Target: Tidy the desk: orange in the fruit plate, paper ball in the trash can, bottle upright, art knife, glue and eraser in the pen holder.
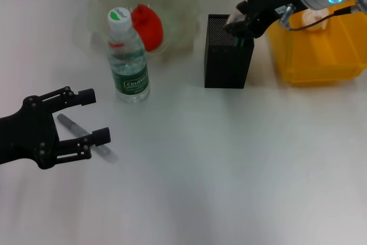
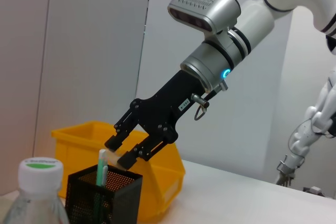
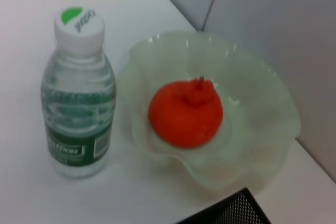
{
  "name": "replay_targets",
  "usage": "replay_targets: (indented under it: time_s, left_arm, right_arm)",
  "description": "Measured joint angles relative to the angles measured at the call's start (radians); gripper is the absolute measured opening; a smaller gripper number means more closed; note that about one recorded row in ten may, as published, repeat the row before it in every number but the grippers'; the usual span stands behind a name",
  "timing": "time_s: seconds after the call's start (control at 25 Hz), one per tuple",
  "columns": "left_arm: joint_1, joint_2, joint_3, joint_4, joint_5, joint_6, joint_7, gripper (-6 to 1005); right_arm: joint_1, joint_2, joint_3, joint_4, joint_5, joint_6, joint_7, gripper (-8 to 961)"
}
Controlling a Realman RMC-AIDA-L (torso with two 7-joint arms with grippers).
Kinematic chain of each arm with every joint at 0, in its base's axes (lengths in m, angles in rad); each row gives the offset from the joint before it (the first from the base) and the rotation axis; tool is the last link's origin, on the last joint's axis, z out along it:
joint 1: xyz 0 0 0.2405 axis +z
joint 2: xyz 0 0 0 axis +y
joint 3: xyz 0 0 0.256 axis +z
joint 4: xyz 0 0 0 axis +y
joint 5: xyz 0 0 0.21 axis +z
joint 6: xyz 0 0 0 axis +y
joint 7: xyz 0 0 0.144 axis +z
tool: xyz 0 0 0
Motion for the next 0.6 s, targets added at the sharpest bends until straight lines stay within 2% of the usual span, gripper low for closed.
replay_targets:
  time_s: [0.36, 0.6]
  left_arm:
    - [-0.011, 0.006, -0.001, 0.003, 0.0, -0.006, -0.002, 822]
    - [-0.031, 0.032, 0.007, 0.025, 0.014, 0.0, -0.013, 822]
  right_arm:
    - [0.01, 0.0, 0.044, 0.033, 0.018, 0.016, -0.03, 492]
    - [-0.021, 0.0, 0.096, -0.048, 0.082, -0.091, -0.006, 495]
